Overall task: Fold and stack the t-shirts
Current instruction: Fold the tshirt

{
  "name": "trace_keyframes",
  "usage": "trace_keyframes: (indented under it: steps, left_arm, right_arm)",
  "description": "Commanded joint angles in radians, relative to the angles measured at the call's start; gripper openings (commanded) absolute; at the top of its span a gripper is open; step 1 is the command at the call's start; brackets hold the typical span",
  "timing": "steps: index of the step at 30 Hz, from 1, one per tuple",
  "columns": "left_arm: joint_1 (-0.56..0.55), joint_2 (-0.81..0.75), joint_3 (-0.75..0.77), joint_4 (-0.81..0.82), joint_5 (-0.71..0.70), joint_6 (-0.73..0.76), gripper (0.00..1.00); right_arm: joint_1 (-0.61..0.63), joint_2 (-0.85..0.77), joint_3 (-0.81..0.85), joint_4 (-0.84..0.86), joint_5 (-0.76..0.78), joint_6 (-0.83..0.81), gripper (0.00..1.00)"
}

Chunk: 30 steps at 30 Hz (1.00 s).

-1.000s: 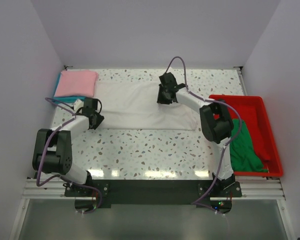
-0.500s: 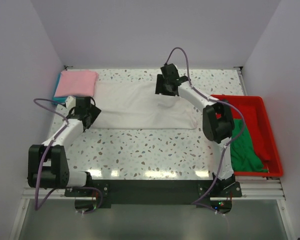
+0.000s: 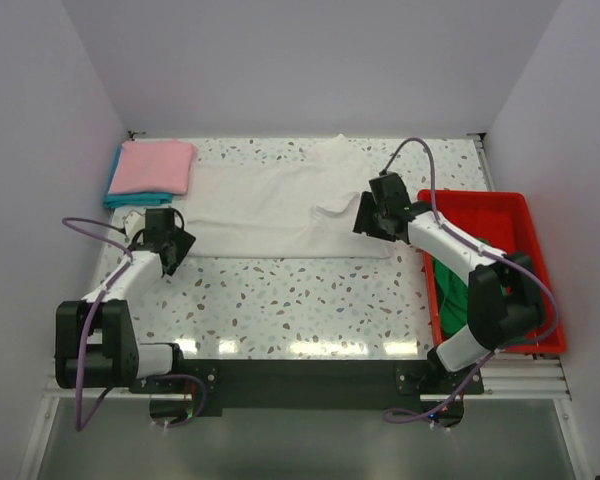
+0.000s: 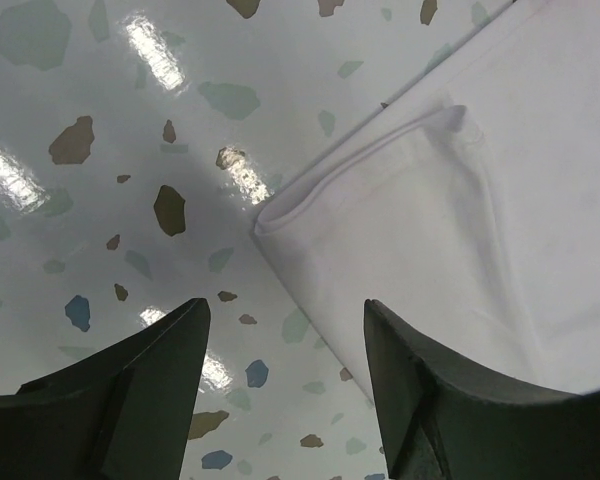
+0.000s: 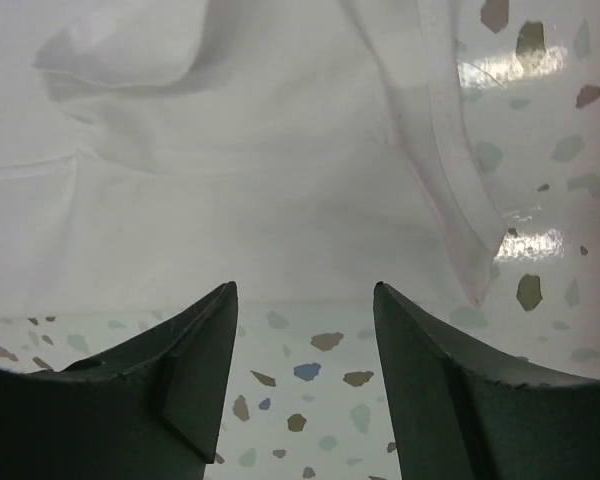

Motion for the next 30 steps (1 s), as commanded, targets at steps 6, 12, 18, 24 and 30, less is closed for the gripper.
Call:
trace_keyframes:
  steps: [6, 12, 18, 24, 30]
  left_arm:
    - [0.015, 0.092, -0.012, 0.106, -0.022, -0.040, 0.65]
    - [0.015, 0.130, -0.013, 0.119, -0.037, -0.057, 0.62]
    - [0.015, 0.145, -0.013, 0.123, -0.060, -0.060, 0.58]
    - [0.015, 0.179, -0.016, 0.145, -0.060, -0.064, 0.42]
    - [0.015, 0.164, -0.033, 0.159, -0.045, -0.060, 0.10]
  right_arm:
    - [-0.065, -0.100, -0.155, 0.064, -0.029, 0.047, 0.67]
    - [-0.079, -0.124, -0.221, 0.076, 0.029, 0.055, 0.70]
    - [-0.090, -0.037, -0.231, 0.129, 0.048, 0.056, 0.68]
    - [-0.122, 0.029, -0.209, 0.168, 0.025, 0.050, 0.53]
    - [-0.125, 0.038, -0.185, 0.165, -0.003, 0.039, 0.13]
